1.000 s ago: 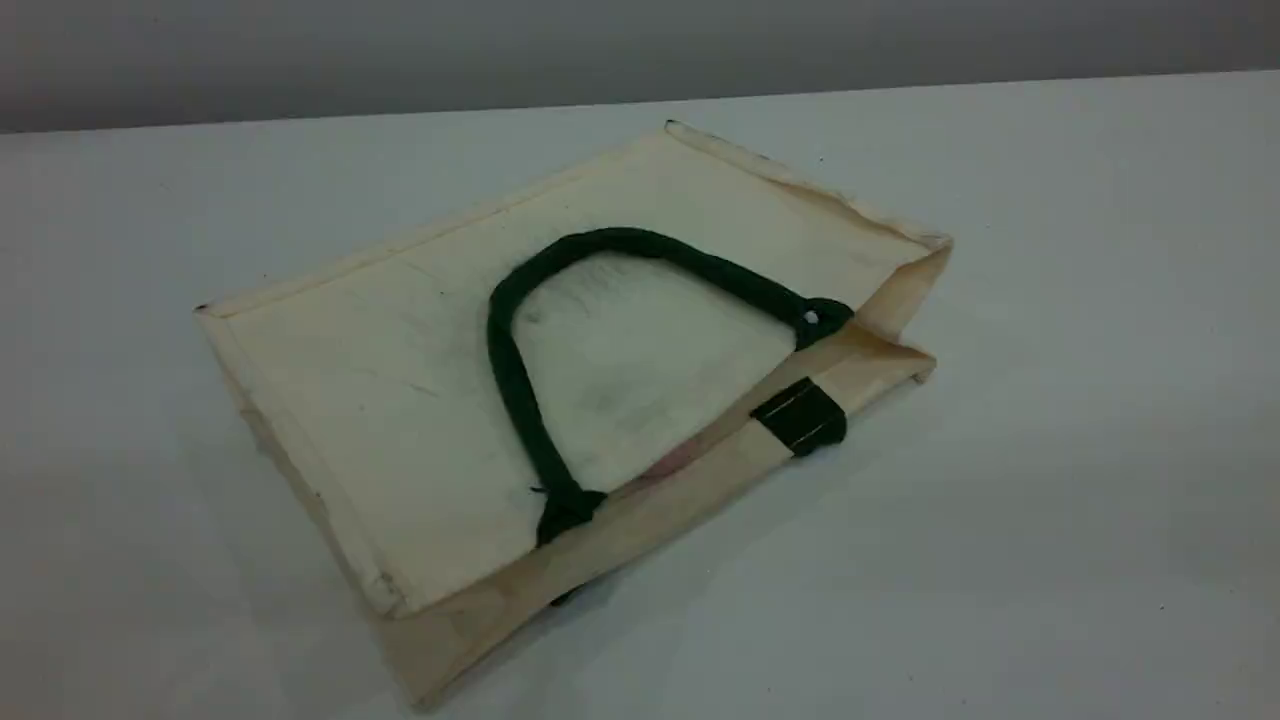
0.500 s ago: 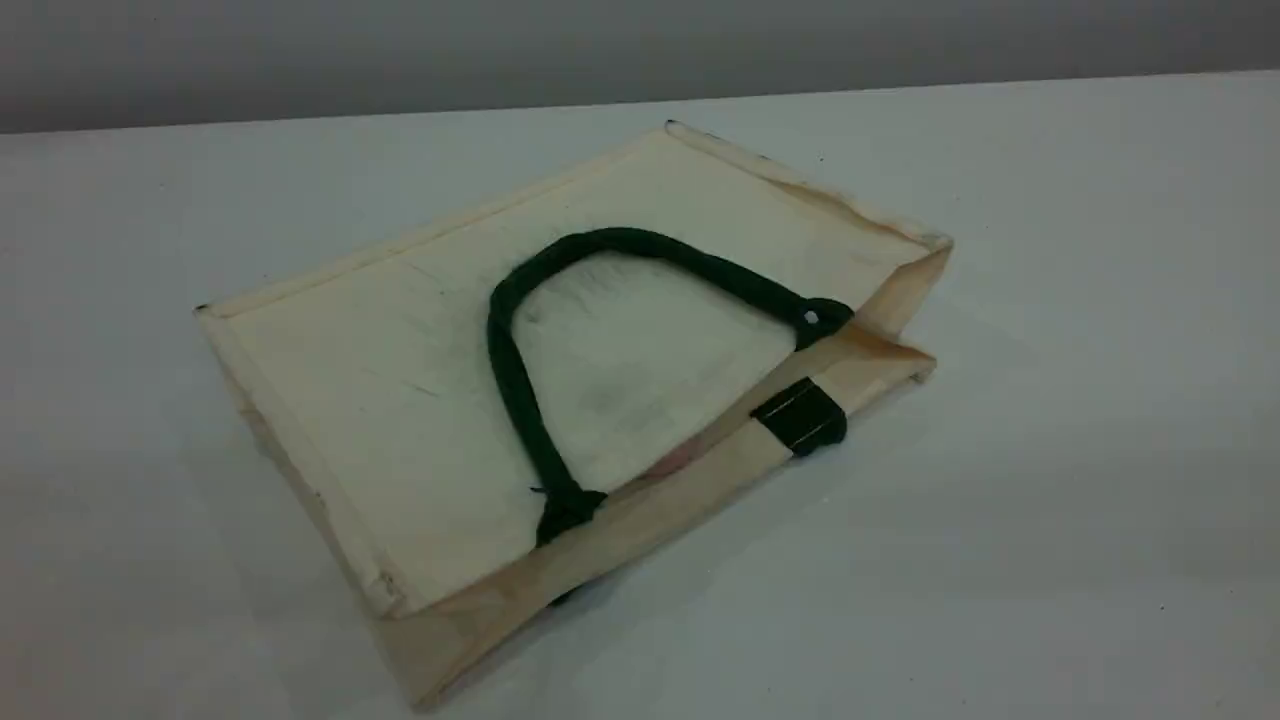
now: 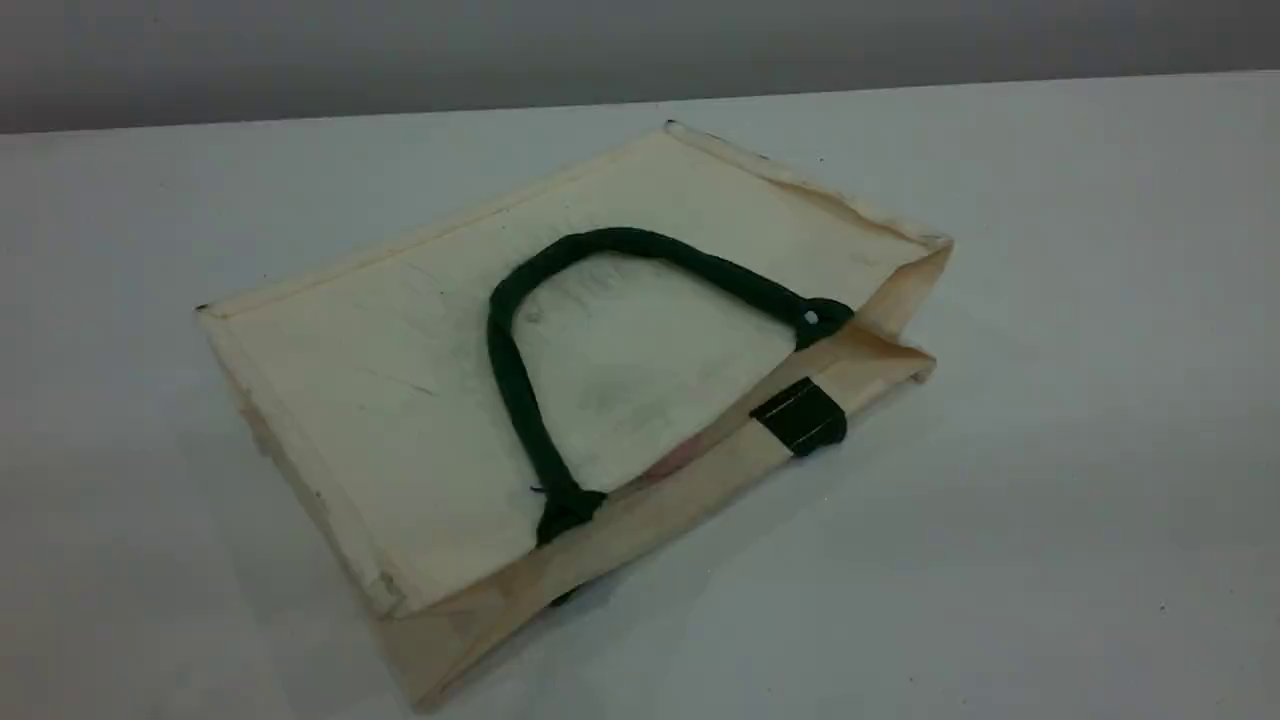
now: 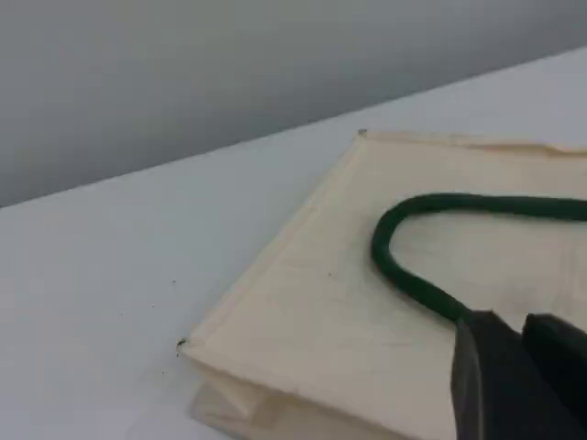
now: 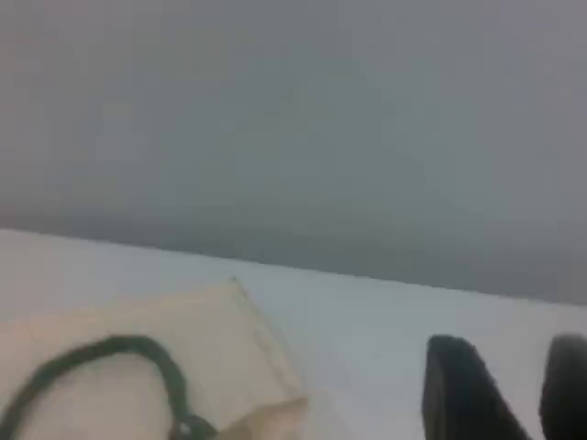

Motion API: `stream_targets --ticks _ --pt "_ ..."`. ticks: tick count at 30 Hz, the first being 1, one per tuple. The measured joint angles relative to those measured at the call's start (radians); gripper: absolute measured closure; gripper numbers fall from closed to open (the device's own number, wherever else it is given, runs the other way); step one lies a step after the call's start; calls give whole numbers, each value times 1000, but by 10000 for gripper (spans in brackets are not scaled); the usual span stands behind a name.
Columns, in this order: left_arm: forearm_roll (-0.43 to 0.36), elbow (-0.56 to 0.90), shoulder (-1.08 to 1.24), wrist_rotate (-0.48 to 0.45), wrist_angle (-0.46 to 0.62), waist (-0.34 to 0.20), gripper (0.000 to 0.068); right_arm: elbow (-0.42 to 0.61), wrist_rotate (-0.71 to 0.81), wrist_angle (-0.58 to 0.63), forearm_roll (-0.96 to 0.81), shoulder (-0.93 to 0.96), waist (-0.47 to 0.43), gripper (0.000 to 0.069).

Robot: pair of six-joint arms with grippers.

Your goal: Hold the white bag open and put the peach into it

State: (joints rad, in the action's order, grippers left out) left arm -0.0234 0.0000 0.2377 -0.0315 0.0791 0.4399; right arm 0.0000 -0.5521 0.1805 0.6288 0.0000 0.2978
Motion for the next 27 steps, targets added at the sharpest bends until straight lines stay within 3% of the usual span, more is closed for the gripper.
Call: stream_targets --ticks 15,27 --pt "-1 0 0 -1 -3 0 556 0 0 1 59 0 0 485" --pt "-1 0 0 -1 -3 0 502 0 -5 1 56 0 0 412"
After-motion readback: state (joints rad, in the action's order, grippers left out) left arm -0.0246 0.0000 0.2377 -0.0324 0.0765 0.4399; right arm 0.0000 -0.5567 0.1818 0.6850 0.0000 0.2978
